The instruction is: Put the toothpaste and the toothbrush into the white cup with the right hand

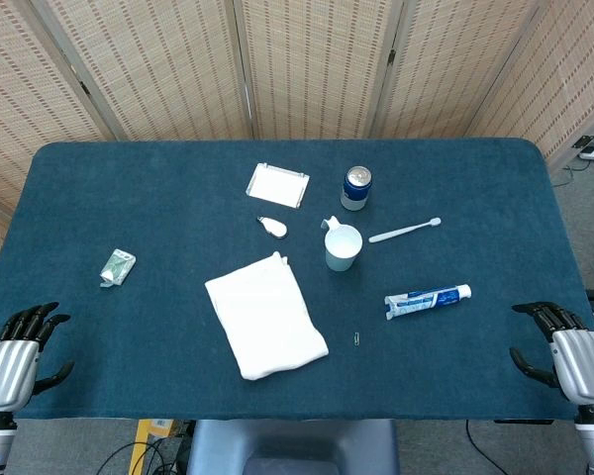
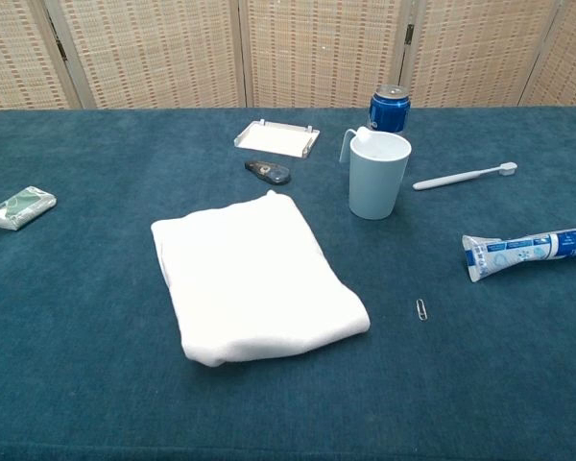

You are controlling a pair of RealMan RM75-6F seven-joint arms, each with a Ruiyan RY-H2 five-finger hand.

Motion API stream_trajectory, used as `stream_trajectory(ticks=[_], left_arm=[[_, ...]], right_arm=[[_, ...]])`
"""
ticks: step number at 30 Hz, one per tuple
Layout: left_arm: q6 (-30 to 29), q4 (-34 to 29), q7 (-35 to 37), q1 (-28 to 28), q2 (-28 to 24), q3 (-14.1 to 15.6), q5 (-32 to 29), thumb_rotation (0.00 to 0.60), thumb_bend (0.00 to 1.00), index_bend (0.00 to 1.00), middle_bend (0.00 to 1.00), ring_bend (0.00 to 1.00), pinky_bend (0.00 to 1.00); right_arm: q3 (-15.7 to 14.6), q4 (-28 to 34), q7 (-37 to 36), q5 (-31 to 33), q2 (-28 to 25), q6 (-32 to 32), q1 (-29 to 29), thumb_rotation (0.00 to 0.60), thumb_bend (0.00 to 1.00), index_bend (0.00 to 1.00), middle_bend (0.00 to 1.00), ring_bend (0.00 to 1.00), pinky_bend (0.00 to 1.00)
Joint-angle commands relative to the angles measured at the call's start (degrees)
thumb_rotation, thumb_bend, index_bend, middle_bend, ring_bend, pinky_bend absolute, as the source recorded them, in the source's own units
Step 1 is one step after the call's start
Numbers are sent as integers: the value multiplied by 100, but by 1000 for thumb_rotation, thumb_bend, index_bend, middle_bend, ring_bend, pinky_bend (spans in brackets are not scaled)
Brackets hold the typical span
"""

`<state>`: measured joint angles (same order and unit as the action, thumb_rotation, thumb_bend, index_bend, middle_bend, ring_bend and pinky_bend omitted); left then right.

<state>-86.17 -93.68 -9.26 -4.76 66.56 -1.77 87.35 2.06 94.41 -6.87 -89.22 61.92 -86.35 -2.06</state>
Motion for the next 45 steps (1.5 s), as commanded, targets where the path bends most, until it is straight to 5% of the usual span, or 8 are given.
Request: stream_trajectory(ticks=[1, 21, 29, 34, 39, 45], left_arm=[[-1, 9, 2, 2, 7, 2, -1, 600, 270, 271, 172, 151, 178], [74, 85, 31, -24, 86, 6, -61, 600, 270, 271, 172, 151, 178], [73, 140, 96, -14, 104, 19, -69, 600, 270, 271, 172, 151, 178], [55, 193, 140, 25, 95, 40, -100, 600, 270, 271, 172, 151, 177], [29, 238, 184, 73, 71, 56, -137, 600, 270, 270, 171, 151, 178], [-3, 314, 278, 126, 74, 69, -167, 600, 270, 270, 172, 151, 177]], right_arm=[[3, -9, -1, -2, 12, 12, -12, 600, 213, 277, 297, 209, 290], [149, 23, 244, 166, 125, 328, -275, 600, 214, 277, 335, 209, 290], [308, 27, 711, 610, 192, 1498, -956, 600, 214, 277, 364, 209, 290], [450, -325, 976, 898, 531, 2172, -1450, 600, 200, 277, 364, 210, 291], [538, -774, 1427, 1022, 1035, 2444, -1807, 600, 59, 277, 363, 216, 291], [549, -1220, 1922, 1198, 1565, 2791, -2175, 600, 56, 277, 356, 217, 290]])
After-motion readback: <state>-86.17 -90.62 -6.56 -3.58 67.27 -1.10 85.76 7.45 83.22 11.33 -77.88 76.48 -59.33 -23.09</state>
